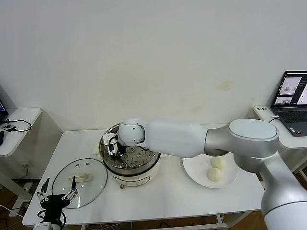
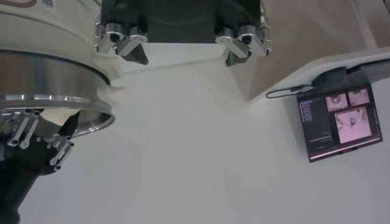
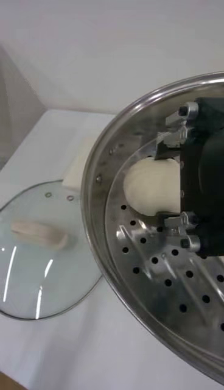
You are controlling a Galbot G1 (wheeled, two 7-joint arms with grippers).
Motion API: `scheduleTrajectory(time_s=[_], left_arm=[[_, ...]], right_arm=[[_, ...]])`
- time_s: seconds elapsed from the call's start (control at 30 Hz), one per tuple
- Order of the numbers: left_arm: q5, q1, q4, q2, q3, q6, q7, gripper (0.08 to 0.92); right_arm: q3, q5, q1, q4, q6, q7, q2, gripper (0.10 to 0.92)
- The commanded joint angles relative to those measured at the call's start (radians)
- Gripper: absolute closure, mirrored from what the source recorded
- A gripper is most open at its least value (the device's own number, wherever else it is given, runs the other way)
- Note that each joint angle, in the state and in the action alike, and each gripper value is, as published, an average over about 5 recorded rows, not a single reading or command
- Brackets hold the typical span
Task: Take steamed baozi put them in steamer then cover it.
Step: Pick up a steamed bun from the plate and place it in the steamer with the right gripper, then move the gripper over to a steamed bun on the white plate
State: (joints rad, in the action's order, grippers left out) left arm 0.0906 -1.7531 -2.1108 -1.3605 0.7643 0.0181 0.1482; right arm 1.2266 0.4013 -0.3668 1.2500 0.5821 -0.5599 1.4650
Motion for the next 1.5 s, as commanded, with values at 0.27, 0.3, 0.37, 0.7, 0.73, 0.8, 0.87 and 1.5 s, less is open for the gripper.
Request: scheduleTrajectory(time_s=[0.27, 0.3, 0.37, 0.7, 0.73, 0.8, 0.87, 1.5], left_arm=[[0.001, -0.002, -0.004, 0.005, 0.001, 0.0, 0.0, 0.177], [0.001, -0.002, -0.004, 0.006, 0.001, 0.0, 0.0, 0.177], [0.001, -0.001, -0.006, 0.008, 0.0, 0.001, 0.0, 0.177], [-0.007, 0.008, -0.004, 0.019, -0.021, 0.003, -0.002, 0.177], [-0.008, 0.008, -0.004, 0.02, -0.023, 0.003, -0.002, 0.177], [-0.008, 0.009, -0.004, 0.022, -0.024, 0.003, -0.002, 0.177], [-0.009, 0.008, -0.003, 0.024, -0.026, 0.003, -0.002, 0.177], [-0.033, 0.004, 0.006, 0.019, -0.04, 0.004, -0.002, 0.177]], right_arm=[[-0.004, 0.007, -0.223, 0.13, -0.073, -0.236, -0.187, 0.206], [-0.002, 0.006, -0.241, 0.146, -0.084, -0.261, -0.216, 0.204], [0.007, 0.0, -0.278, 0.184, -0.115, -0.315, -0.284, 0.203], [0.048, -0.07, -0.366, 0.381, -0.237, -0.485, -0.657, 0.203], [0.051, -0.082, -0.364, 0.393, -0.245, -0.492, -0.689, 0.203], [0.055, -0.117, -0.351, 0.414, -0.259, -0.503, -0.759, 0.202], [0.055, -0.158, -0.33, 0.429, -0.272, -0.512, -0.822, 0.202], [-0.254, -0.505, 0.25, 0.418, -0.362, -0.487, -1.06, 0.202]])
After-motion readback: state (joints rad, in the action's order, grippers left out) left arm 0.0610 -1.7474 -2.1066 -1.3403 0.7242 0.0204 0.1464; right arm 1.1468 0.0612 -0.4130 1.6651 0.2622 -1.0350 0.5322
